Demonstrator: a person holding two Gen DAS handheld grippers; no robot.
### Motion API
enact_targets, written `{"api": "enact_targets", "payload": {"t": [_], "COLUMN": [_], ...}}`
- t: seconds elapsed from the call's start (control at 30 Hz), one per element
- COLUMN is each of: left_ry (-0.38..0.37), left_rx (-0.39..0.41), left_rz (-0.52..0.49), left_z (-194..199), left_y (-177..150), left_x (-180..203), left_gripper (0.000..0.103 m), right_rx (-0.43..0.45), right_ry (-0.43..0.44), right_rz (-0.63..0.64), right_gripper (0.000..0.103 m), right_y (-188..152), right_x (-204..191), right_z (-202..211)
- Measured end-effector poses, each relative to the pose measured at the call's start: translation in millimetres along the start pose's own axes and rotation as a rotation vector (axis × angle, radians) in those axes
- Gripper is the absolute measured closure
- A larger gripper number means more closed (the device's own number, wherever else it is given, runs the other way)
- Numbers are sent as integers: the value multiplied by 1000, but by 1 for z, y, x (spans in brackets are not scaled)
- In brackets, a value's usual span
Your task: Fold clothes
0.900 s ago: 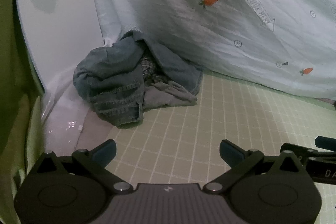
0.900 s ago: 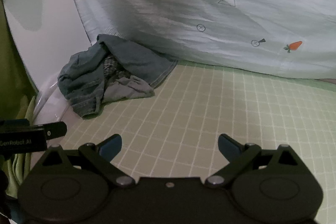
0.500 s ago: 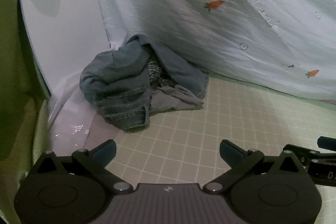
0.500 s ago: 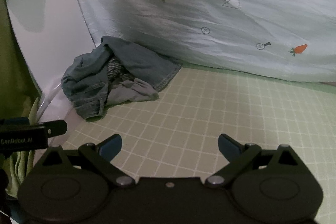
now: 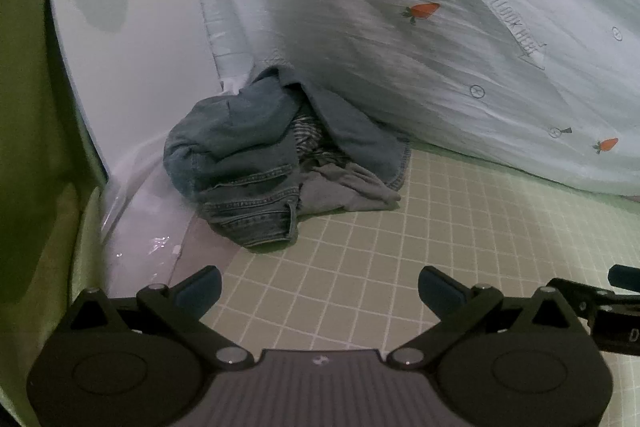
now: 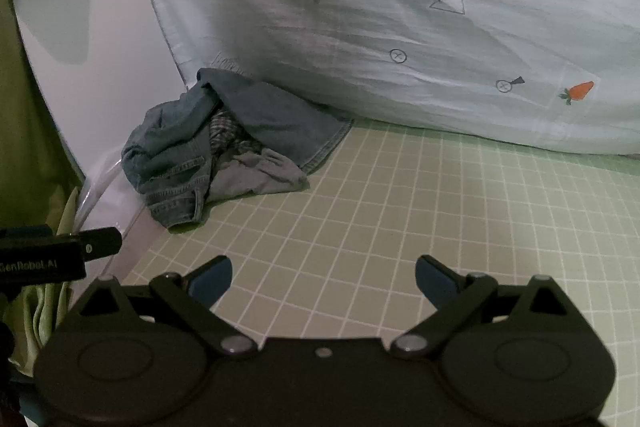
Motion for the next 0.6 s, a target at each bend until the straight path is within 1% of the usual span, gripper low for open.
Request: {"api": "enact_targets", "payload": {"t": [0.6], "left_ry": [1], "left_rx": [-11], "left_rz": [4], "left_z": [-5], "left_y": [3], "left_x": [3], "left_gripper": [0], "right_rx": [4], "right_ry": [-12], "right_rz": [-6], "right_gripper": [4], "right_y": [1], "right_x": [8], "right_z": [-3]}}
Point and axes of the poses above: each gripper's, at about its wrist camera, not at the fingertips, and z roughly against the way its jaws point, x to its right, y to its top, the point moved 9 cm from there along -z, roughly the way its jaws point, and after that the axes turned 5 degrees about z, right-handed, at the moved point
